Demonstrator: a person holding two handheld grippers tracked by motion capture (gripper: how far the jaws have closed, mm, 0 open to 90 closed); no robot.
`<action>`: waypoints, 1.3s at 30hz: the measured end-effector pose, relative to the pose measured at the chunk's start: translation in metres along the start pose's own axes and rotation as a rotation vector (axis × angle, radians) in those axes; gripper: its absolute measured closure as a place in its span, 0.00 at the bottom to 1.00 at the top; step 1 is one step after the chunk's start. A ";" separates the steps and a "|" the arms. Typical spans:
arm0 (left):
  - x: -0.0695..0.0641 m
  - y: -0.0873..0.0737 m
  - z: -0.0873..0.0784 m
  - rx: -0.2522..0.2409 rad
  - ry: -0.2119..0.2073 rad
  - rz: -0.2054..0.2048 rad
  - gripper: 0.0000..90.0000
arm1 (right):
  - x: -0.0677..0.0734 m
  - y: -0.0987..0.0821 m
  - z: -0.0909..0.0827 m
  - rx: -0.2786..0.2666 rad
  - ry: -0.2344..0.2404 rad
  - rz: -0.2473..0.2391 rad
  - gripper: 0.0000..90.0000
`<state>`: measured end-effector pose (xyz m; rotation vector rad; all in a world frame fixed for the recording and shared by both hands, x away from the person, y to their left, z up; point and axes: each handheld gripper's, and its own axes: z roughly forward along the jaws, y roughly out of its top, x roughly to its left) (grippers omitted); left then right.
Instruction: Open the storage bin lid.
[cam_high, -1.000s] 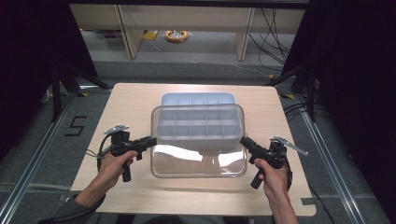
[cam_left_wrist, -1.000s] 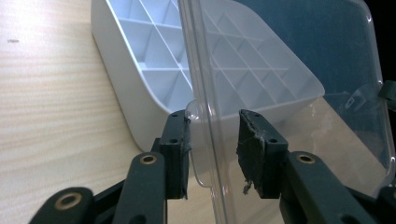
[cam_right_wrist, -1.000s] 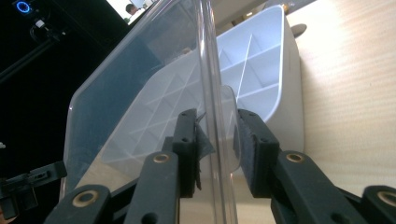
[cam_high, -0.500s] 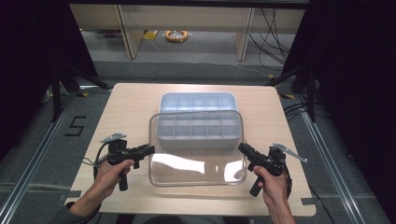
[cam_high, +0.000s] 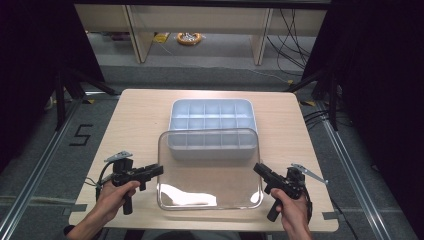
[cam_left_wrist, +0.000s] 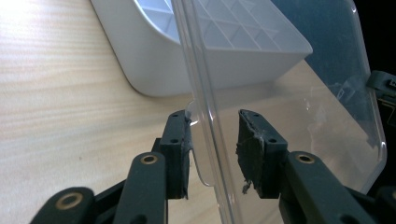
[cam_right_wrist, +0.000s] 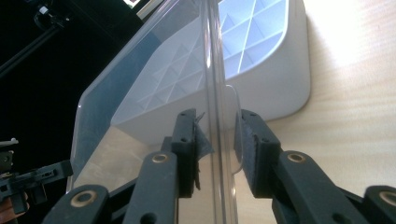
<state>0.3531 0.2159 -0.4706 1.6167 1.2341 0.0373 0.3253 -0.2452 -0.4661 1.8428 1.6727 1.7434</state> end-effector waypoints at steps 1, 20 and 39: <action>0.000 -0.001 0.000 0.006 -0.001 0.000 0.70 | 0.000 -0.002 -0.001 0.004 0.008 0.009 0.78; -0.001 -0.029 -0.007 0.065 -0.007 0.002 0.70 | -0.002 -0.026 -0.015 0.042 0.004 0.005 0.77; 0.001 -0.043 -0.001 0.114 0.016 0.008 0.69 | -0.013 -0.047 -0.013 0.113 -0.035 0.010 0.74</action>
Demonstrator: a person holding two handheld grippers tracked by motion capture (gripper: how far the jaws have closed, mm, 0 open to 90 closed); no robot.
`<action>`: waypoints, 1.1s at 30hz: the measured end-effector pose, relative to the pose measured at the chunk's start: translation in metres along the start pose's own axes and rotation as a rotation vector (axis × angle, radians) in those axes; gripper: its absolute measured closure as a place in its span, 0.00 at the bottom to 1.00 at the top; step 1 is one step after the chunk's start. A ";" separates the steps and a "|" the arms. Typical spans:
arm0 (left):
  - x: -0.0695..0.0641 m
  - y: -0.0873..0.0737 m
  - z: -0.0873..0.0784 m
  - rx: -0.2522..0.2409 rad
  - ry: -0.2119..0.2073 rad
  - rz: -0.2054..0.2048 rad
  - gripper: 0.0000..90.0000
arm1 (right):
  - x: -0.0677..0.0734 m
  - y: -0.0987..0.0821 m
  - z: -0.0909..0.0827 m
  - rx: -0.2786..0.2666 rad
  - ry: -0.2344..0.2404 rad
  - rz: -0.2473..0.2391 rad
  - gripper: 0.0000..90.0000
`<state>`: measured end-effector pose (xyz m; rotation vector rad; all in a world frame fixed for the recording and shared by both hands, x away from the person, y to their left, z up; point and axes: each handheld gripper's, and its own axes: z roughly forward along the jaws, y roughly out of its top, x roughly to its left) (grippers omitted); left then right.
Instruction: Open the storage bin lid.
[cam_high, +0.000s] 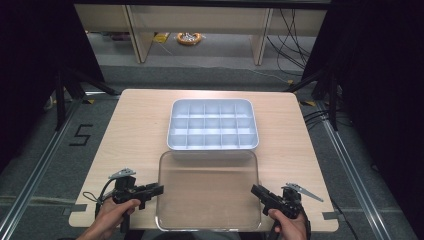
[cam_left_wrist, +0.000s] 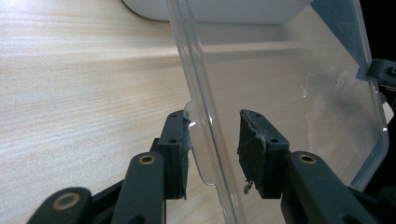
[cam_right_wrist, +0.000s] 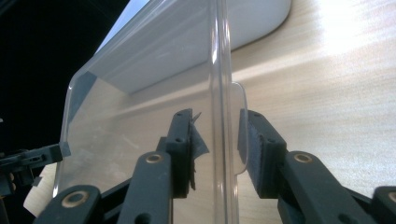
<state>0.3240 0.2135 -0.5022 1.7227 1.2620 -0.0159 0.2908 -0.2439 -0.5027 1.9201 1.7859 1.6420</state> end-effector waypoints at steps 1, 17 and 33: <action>0.000 0.000 0.001 0.003 -0.002 0.006 0.69 | -0.001 0.000 0.001 0.001 -0.002 0.002 0.73; 0.003 -0.001 0.012 0.065 0.016 0.030 0.64 | -0.006 -0.004 0.011 0.061 -0.079 -0.023 0.68; 0.006 0.001 0.018 0.099 0.014 0.034 0.62 | -0.008 -0.003 0.017 0.097 -0.105 -0.012 0.66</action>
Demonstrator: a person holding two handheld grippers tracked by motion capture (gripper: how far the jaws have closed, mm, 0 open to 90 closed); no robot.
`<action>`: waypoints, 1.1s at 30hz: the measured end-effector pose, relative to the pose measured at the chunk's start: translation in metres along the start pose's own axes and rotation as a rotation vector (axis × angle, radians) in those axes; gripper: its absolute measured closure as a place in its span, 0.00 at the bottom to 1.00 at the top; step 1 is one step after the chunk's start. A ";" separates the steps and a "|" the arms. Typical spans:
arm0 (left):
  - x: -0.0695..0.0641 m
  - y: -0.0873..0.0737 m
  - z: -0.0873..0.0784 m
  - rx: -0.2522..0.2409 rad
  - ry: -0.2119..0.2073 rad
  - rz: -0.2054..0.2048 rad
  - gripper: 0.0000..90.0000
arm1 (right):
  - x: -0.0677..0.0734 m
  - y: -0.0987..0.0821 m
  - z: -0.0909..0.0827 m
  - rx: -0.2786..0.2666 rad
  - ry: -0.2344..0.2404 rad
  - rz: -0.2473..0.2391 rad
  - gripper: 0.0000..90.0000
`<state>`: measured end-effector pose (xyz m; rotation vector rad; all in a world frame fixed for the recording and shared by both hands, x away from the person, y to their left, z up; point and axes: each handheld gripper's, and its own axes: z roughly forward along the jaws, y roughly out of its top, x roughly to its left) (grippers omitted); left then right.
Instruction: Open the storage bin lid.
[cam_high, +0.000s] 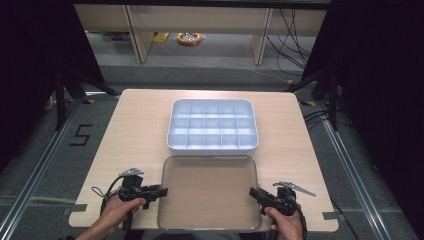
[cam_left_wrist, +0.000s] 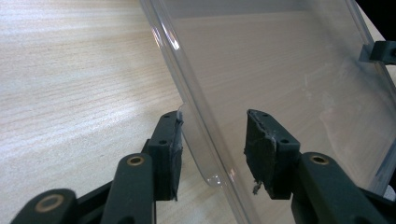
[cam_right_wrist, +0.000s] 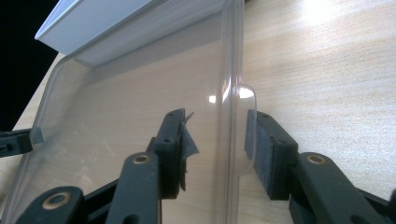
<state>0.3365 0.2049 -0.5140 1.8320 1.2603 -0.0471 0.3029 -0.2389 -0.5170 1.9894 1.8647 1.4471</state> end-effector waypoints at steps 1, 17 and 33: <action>0.000 0.000 0.000 0.000 -0.001 0.000 0.62 | 0.000 0.000 0.000 -0.006 0.002 -0.002 0.66; -0.002 -0.001 0.003 0.018 0.024 0.028 0.55 | -0.002 0.001 0.000 0.003 -0.018 -0.070 0.66; -0.004 0.001 -0.008 -0.031 0.078 0.069 0.40 | -0.003 0.008 -0.004 -0.070 -0.044 -0.115 0.61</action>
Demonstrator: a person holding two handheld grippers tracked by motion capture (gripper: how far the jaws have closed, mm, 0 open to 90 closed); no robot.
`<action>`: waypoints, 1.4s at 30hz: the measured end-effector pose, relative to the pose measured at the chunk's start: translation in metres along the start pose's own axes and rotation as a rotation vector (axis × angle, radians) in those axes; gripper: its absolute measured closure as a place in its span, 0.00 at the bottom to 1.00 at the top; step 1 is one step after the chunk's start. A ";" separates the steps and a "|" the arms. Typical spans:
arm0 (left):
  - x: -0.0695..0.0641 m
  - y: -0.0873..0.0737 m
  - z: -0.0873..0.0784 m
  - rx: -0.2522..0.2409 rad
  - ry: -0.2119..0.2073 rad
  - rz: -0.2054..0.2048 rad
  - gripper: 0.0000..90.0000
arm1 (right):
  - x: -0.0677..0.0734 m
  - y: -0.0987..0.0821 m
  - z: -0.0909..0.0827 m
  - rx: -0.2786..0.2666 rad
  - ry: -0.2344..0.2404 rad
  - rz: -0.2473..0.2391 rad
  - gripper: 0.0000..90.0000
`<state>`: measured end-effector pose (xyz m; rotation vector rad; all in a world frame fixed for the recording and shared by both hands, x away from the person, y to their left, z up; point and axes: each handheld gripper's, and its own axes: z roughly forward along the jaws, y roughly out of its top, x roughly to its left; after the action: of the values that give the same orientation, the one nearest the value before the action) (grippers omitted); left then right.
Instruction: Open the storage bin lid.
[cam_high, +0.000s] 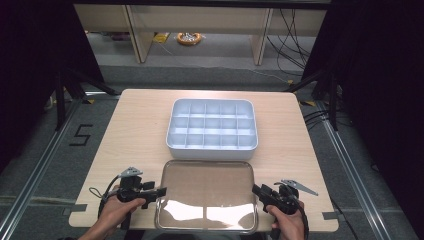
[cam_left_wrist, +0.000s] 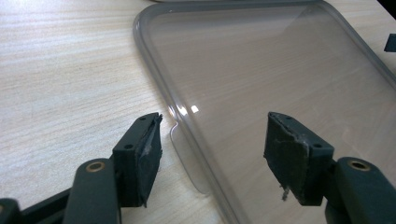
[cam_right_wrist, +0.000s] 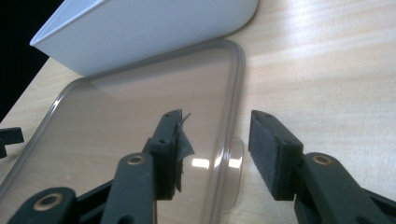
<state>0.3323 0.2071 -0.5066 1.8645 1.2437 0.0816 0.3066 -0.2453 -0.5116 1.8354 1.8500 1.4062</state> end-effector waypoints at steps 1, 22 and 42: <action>-0.001 0.000 0.000 -0.010 0.002 -0.001 0.40 | 0.001 0.001 -0.001 -0.004 0.009 0.009 0.60; 0.003 0.005 -0.006 -0.079 -0.057 0.006 0.30 | 0.015 0.014 -0.014 -0.099 -0.055 -0.110 0.38; -0.007 -0.004 -0.019 -0.122 -0.130 0.067 0.22 | 0.027 0.004 -0.022 -0.074 -0.013 -0.223 0.27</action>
<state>0.3170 0.2137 -0.4950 1.7772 1.0652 0.0694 0.2877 -0.2334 -0.4841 1.5459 1.9009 1.3611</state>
